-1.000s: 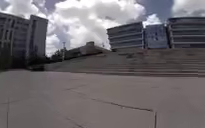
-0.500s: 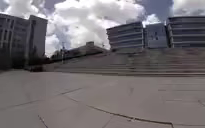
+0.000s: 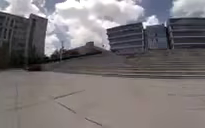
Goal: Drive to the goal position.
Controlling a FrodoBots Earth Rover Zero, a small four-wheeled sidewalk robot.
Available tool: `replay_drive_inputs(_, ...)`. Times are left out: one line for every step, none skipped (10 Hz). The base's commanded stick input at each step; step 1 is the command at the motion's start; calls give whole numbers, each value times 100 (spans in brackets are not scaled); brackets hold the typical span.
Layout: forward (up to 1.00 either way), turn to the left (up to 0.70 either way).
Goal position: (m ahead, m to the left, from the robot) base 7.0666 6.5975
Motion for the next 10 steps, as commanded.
replay_drive_inputs(70,0)
replay_drive_inputs(70,10)
replay_drive_inputs(70,35)
replay_drive_inputs(70,35)
replay_drive_inputs(70,35)
replay_drive_inputs(70,15)
replay_drive_inputs(70,0)
replay_drive_inputs(70,0)
replay_drive_inputs(70,0)
replay_drive_inputs(70,0)
